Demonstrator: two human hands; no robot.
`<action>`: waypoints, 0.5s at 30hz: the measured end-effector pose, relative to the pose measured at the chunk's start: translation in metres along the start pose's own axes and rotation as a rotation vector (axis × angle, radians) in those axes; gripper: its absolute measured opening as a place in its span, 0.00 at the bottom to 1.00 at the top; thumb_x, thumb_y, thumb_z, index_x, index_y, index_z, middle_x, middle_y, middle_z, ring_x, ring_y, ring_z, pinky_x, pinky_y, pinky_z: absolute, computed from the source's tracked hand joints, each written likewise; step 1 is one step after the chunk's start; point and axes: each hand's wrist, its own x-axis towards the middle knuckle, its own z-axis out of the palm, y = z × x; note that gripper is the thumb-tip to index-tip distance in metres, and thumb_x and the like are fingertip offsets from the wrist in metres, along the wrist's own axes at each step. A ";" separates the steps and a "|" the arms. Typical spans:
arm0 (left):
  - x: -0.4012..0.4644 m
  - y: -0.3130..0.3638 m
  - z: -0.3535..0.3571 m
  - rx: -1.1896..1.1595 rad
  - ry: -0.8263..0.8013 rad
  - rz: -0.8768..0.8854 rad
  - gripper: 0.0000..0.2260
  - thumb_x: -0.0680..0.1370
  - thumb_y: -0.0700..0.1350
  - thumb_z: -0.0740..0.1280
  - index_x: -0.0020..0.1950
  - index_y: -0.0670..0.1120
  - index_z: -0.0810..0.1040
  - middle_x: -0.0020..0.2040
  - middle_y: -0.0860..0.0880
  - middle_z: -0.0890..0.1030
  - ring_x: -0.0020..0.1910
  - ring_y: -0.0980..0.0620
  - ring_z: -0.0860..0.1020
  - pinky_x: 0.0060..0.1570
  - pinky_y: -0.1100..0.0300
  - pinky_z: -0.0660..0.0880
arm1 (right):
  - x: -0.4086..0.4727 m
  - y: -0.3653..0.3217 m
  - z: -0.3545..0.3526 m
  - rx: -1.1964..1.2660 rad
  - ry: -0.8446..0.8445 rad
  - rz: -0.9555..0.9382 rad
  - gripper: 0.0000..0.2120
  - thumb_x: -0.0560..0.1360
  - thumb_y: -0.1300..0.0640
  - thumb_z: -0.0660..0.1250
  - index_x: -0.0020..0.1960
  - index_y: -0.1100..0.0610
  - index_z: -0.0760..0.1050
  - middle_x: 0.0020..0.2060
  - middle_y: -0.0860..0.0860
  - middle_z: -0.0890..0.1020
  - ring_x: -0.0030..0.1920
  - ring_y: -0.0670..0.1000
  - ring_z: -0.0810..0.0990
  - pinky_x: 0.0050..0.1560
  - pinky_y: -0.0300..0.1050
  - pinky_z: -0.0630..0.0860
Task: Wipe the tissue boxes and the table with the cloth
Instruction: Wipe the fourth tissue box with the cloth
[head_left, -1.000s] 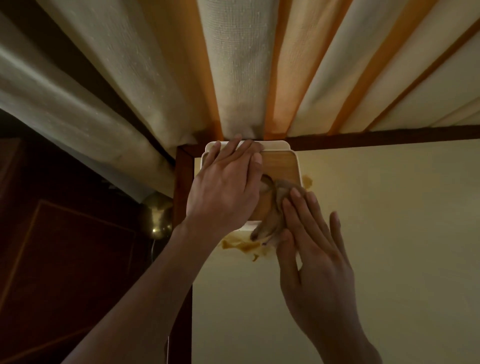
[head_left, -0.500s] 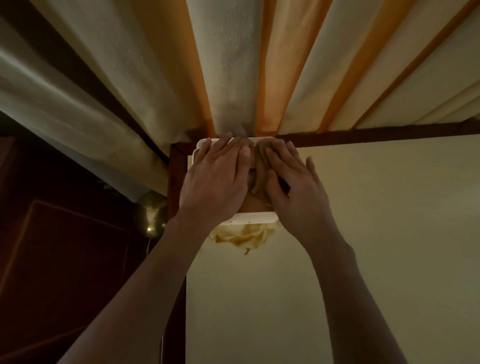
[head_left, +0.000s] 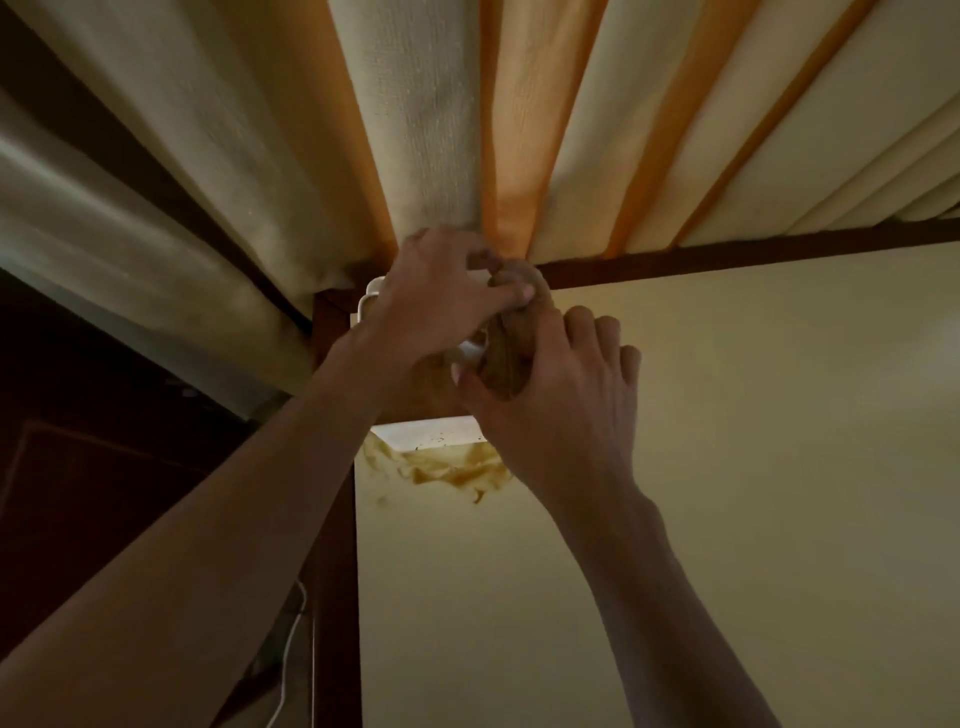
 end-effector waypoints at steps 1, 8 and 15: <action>0.001 0.001 0.000 0.004 -0.002 0.013 0.18 0.72 0.61 0.75 0.56 0.52 0.83 0.53 0.56 0.79 0.56 0.58 0.73 0.45 0.67 0.66 | 0.002 -0.002 -0.002 -0.011 -0.003 0.004 0.27 0.75 0.36 0.63 0.65 0.54 0.75 0.47 0.51 0.79 0.50 0.55 0.73 0.50 0.49 0.63; 0.004 0.001 -0.002 0.039 0.013 0.100 0.17 0.74 0.57 0.74 0.57 0.49 0.81 0.63 0.53 0.75 0.63 0.54 0.66 0.56 0.62 0.60 | 0.007 0.012 -0.015 0.140 -0.105 -0.106 0.14 0.79 0.54 0.57 0.55 0.61 0.77 0.39 0.50 0.73 0.41 0.51 0.67 0.43 0.48 0.67; 0.010 0.020 0.002 -0.106 -0.063 0.052 0.21 0.75 0.60 0.73 0.61 0.49 0.79 0.69 0.49 0.73 0.70 0.48 0.68 0.68 0.48 0.68 | 0.008 0.044 -0.034 0.367 -0.039 -0.093 0.03 0.81 0.59 0.66 0.48 0.57 0.75 0.46 0.48 0.76 0.47 0.50 0.76 0.41 0.42 0.73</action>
